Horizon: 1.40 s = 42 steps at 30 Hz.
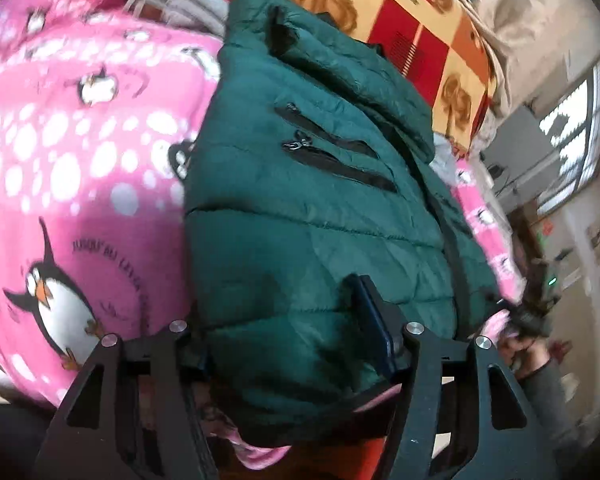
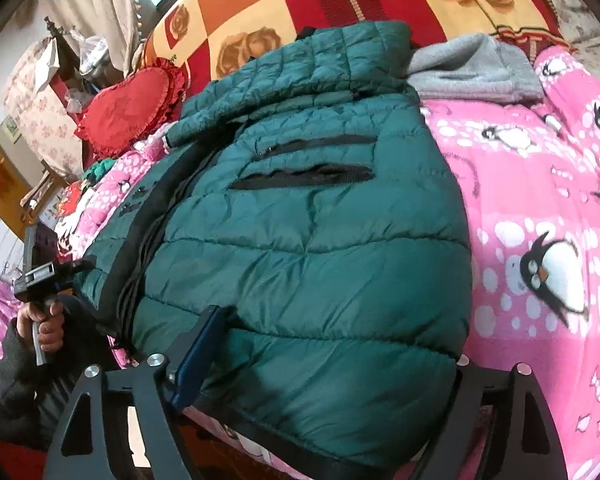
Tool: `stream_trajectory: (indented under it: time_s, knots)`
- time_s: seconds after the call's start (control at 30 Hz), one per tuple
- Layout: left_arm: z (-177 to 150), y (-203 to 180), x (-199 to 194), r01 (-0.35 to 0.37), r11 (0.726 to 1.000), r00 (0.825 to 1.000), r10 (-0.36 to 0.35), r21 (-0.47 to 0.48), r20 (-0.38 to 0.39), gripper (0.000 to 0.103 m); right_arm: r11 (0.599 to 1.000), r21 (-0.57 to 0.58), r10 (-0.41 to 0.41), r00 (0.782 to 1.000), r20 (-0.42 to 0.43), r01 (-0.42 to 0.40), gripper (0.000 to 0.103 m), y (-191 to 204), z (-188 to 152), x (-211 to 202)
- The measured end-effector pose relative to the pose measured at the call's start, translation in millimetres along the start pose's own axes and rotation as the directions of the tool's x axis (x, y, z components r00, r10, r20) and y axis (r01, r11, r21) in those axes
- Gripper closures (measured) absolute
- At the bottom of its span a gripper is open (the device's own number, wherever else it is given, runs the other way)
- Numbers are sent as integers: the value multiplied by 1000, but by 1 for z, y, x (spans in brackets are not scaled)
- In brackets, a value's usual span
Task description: Fold large clothes
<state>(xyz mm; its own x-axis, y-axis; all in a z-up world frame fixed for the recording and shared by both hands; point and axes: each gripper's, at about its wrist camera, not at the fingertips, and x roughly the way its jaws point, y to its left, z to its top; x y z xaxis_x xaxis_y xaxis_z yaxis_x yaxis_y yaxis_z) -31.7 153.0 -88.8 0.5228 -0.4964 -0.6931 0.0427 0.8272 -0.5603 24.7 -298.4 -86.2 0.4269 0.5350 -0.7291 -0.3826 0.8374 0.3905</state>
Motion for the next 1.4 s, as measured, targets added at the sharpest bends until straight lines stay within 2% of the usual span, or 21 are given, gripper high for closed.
stream_trajectory:
  time_s: [0.07, 0.17, 0.27, 0.3, 0.4, 0.47, 0.53, 0.6, 0.7, 0.83, 0.93, 0.97, 1.07, 1.17, 1.4]
  knots:
    - [5, 5, 1, 8, 1000, 1000, -8, -26, 28, 45, 1000, 15, 8, 999, 36, -9, 31, -3, 5, -1]
    - [16, 13, 2, 2, 998, 997, 3, -70, 81, 45, 998, 46, -33, 999, 14, 33, 31, -9, 6, 8]
    - [12, 9, 4, -15, 999, 998, 19, -50, 68, 44, 998, 39, -42, 999, 25, 41, 32, -6, 6, 6]
    - [10, 6, 4, -18, 999, 998, 20, -36, 59, 43, 999, 27, -34, 998, 47, 33, 37, -2, 6, 1]
    - [5, 9, 2, 36, 997, 998, -32, -64, 57, 34, 1000, -14, 19, 996, 93, -18, 44, 7, 6, -11]
    - [3, 13, 1, 54, 994, 996, -46, -97, 82, 34, 1000, -10, 10, 998, 68, -9, 48, 7, 5, -8]
    - [3, 17, 0, 72, 987, 993, -57, -146, 104, 34, 999, 35, -13, 1000, 1, 13, 50, -2, 1, 6]
    - [3, 18, 0, 81, 982, 992, -63, -169, 108, 33, 999, 40, -10, 1000, -2, 10, 50, -3, 1, 9]
    - [6, 12, 2, 48, 992, 997, -40, -114, 71, 33, 997, 71, -6, 1000, 4, 6, 49, -5, 0, 9]
    - [4, 0, 6, -34, 999, 998, 36, -40, 56, 33, 994, 109, 3, 1000, 17, -5, 47, -8, -3, 6]
    - [1, -12, 10, -124, 992, 991, 123, 25, 59, 31, 993, 122, 1, 1000, 15, -3, 47, -8, -4, 5]
    - [-1, -17, 11, -149, 987, 987, 145, 61, 62, 26, 993, 121, -8, 1000, 15, 6, 47, -6, -5, 6]
    - [-6, -25, 17, -198, 970, 979, 190, 143, 69, 22, 994, 97, -49, 999, 14, 47, 47, 1, -7, 5]
    - [-7, -26, 19, -214, 960, 976, 205, 180, 71, 20, 995, 69, -78, 997, 21, 76, 47, 6, -8, 5]
    - [-8, -24, 20, -209, 962, 977, 199, 173, 72, 17, 994, 47, -99, 995, 33, 98, 47, 8, -8, 6]
